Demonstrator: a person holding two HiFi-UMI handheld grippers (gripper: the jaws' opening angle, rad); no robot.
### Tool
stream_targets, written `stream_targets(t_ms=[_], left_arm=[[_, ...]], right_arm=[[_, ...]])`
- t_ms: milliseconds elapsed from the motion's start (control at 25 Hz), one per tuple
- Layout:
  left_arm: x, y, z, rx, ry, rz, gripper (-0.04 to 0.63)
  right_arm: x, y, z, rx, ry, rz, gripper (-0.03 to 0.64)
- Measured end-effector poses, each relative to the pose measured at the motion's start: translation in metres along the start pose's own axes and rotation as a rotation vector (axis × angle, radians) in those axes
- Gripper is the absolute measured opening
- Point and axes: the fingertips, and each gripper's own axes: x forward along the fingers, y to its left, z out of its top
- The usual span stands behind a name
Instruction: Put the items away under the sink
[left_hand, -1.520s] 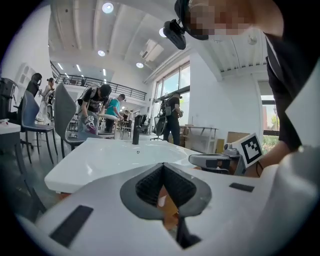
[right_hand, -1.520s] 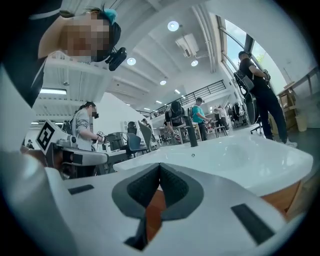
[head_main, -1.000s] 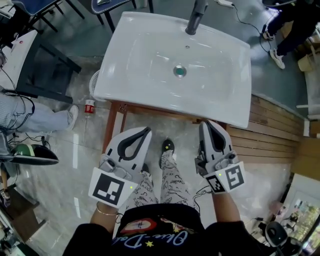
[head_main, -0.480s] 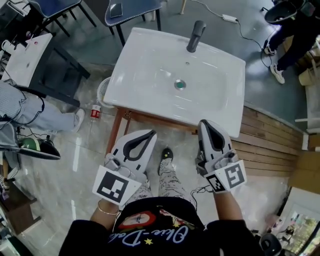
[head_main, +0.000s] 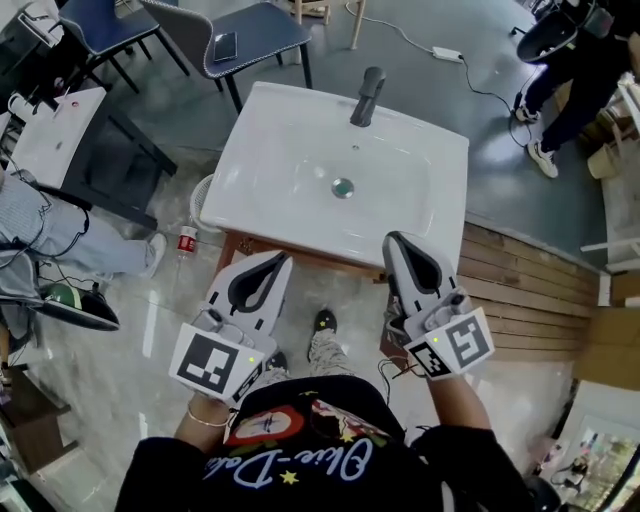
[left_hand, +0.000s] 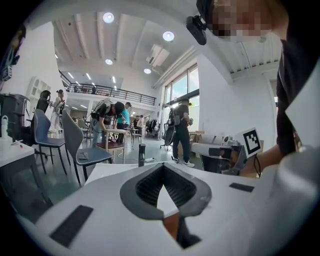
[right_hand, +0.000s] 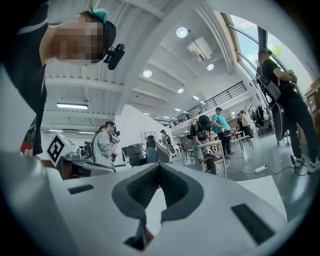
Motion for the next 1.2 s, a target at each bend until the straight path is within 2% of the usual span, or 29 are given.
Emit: stream_targets(t_ms=[240, 440, 560, 800, 1200], left_arm=[[0.015, -0.010, 0.017, 0.023, -0.033, -0.004, 0.006], [0.024, -0.022, 0.024, 0.025, -0.051, -0.013, 0.006], [0.031, -0.029, 0.027, 0.025, -0.062, -0.016, 0.006], [0.043, -0.043, 0.030, 0.033, -0.063, -0.078, 0.006], [0.055, -0.040, 0.047, 0.054, -0.058, -0.170, 0.006]], right_arm=[[-0.004, -0.008, 0.011, -0.008, 0.004, 0.010, 0.006], [-0.017, -0.022, 0.022, 0.040, -0.031, -0.001, 0.006], [-0.025, -0.027, 0.026, 0.032, -0.029, -0.004, 0.006], [-0.039, -0.036, 0.028, 0.032, -0.019, -0.057, 0.006], [-0.033, -0.029, 0.040, 0.017, -0.031, -0.130, 0.006]])
